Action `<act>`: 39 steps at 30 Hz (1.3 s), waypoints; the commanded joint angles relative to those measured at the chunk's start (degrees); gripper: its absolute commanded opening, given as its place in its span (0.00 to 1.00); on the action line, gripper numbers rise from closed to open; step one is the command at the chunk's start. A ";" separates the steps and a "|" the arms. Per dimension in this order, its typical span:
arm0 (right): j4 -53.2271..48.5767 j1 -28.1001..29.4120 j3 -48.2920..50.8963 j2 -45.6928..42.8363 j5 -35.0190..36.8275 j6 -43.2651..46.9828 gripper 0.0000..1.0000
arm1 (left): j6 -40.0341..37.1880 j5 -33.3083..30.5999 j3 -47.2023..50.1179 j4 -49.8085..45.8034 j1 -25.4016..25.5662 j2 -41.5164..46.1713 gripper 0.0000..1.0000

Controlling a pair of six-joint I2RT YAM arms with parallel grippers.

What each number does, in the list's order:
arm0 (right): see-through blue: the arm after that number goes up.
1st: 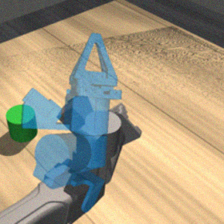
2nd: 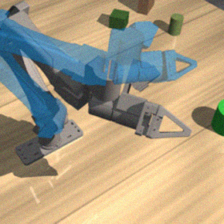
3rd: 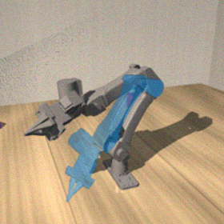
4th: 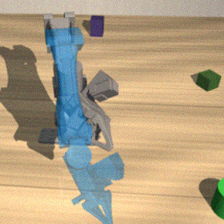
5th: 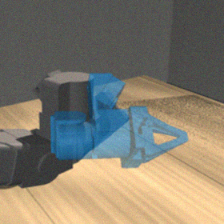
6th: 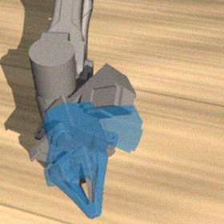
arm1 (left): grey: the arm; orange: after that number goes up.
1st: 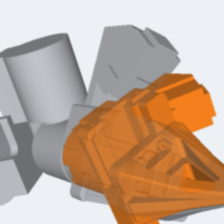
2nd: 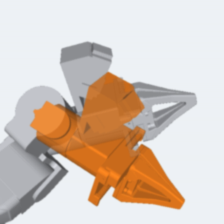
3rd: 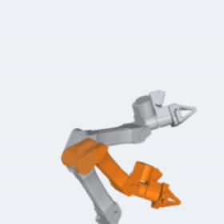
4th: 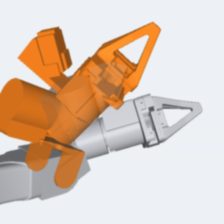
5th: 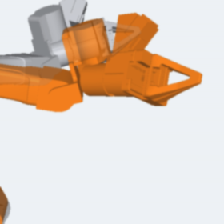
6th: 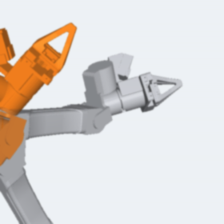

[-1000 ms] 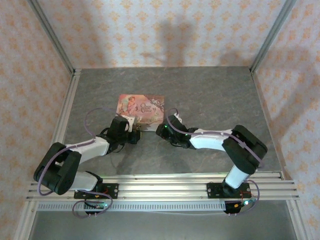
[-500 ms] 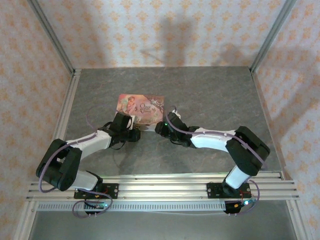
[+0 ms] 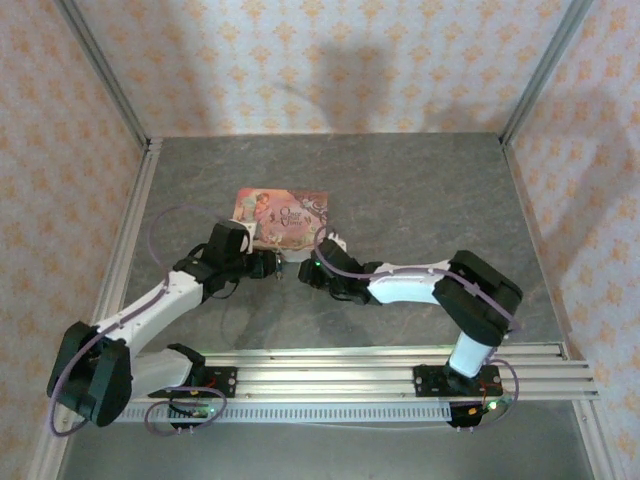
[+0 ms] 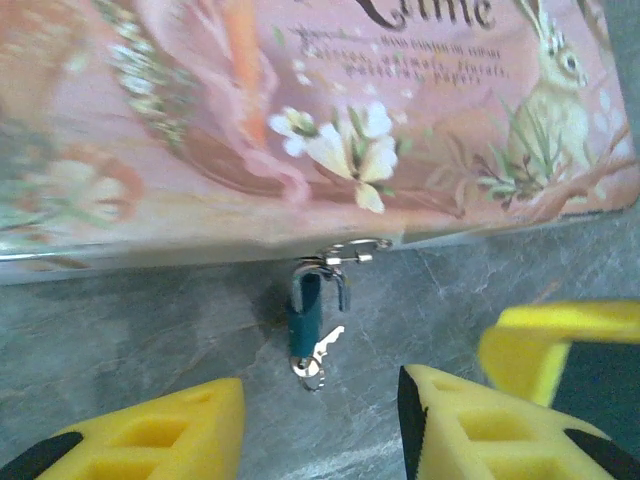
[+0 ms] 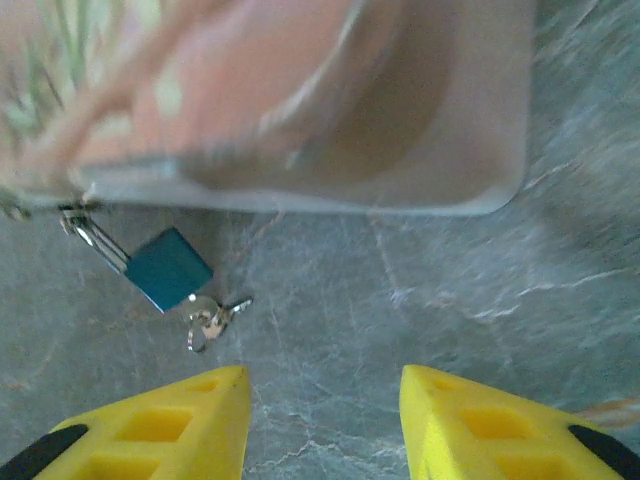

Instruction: Unlock a padlock with a key

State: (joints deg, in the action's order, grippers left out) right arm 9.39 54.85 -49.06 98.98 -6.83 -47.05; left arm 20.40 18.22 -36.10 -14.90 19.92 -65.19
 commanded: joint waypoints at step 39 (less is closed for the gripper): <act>-21.12 11.43 -31.44 20.42 25.51 6.08 0.38 | 0.78 5.16 -3.04 -7.55 -13.62 6.60 0.46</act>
State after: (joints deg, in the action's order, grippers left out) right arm -9.76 65.98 -78.81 118.41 15.73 -41.89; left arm 22.46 22.33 -39.51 -20.43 6.96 -59.94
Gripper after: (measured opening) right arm 0.379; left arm 0.454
